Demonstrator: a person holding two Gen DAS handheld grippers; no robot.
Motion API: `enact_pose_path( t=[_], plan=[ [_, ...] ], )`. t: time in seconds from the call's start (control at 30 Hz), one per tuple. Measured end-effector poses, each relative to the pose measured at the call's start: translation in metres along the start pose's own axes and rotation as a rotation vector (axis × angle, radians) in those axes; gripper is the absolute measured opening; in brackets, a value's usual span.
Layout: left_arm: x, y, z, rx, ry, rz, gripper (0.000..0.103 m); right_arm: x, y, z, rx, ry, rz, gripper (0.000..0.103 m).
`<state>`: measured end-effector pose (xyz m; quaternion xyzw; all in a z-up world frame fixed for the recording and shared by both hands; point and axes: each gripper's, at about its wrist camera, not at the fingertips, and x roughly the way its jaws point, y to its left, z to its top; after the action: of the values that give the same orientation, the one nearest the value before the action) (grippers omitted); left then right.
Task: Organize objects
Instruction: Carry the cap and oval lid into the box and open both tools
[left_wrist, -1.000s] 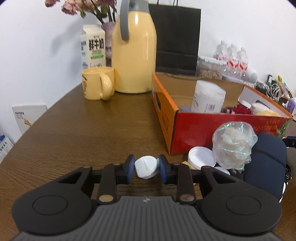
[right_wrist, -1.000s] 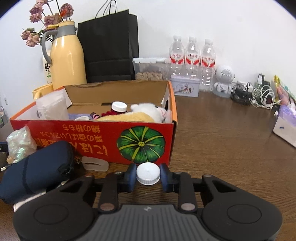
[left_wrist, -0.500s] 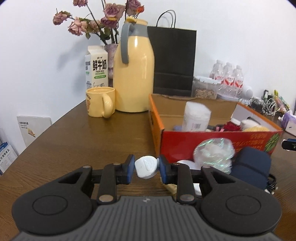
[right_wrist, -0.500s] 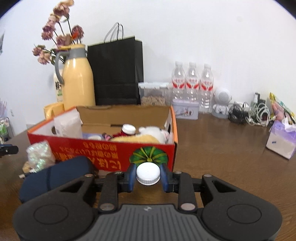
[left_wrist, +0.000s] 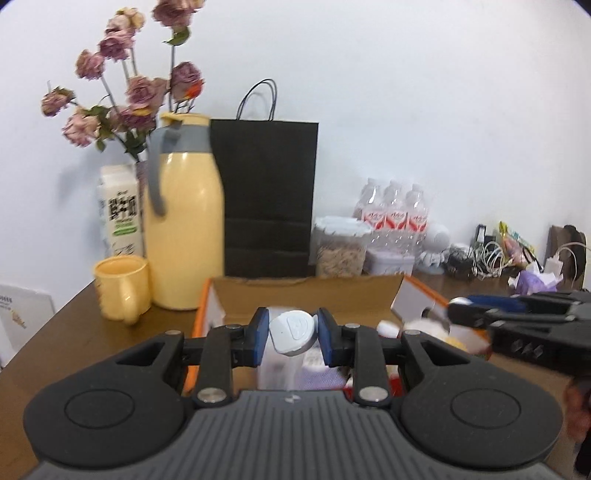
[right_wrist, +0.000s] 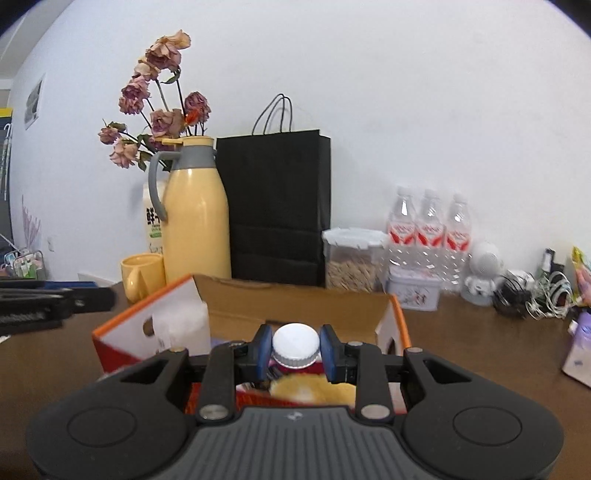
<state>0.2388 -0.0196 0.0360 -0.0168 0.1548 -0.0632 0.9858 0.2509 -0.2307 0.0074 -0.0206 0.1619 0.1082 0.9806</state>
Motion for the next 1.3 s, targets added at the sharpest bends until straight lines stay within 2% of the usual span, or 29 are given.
enact_pose_path(
  t=[0.23, 0.4, 0.73, 0.8, 0.83, 0.87, 0.9, 0.93, 0.97, 1.0, 1.07, 1.3],
  plan=[
    [0.042, -0.017, 0.015, -0.008, -0.007, 0.032, 0.029, 0.038, 0.006, 0.012, 0.016, -0.015, -0.019, 0.027],
    [0.070, -0.023, 0.016, -0.008, 0.008, 0.043, 0.029, 0.062, 0.001, 0.006, 0.034, 0.005, -0.039, 0.027],
    [0.080, -0.026, 0.001, 0.035, 0.040, 0.055, 0.029, 0.072, -0.004, -0.010, 0.042, 0.067, -0.047, 0.027],
    [0.079, -0.026, 0.001, 0.034, 0.041, 0.062, 0.033, 0.071, -0.005, -0.011, 0.053, 0.071, -0.049, 0.027],
    [0.078, -0.025, 0.001, 0.032, 0.038, 0.064, 0.043, 0.071, -0.006, -0.011, 0.060, 0.074, -0.048, 0.027],
    [0.076, -0.024, 0.002, 0.027, 0.032, 0.070, 0.063, 0.070, -0.007, -0.012, 0.066, 0.076, -0.042, 0.033],
    [0.074, -0.023, 0.002, 0.022, 0.021, 0.086, 0.076, 0.069, -0.008, -0.013, 0.073, 0.078, -0.040, 0.048],
    [0.072, -0.023, 0.003, 0.017, 0.008, 0.103, 0.098, 0.068, -0.009, -0.013, 0.075, 0.075, -0.041, 0.058],
    [0.069, -0.022, 0.003, 0.011, -0.017, 0.118, 0.103, 0.068, -0.009, -0.013, 0.076, 0.070, -0.047, 0.082],
    [0.066, -0.021, 0.004, 0.006, -0.038, 0.125, 0.103, 0.067, -0.008, -0.013, 0.076, 0.063, -0.056, 0.098],
    [0.064, -0.019, 0.006, -0.003, -0.039, 0.119, 0.103, 0.065, -0.008, -0.013, 0.075, 0.054, -0.064, 0.103],
    [0.062, -0.018, 0.007, 0.003, -0.042, 0.126, 0.103, 0.063, -0.006, -0.013, 0.071, 0.050, -0.079, 0.103]
  ],
)
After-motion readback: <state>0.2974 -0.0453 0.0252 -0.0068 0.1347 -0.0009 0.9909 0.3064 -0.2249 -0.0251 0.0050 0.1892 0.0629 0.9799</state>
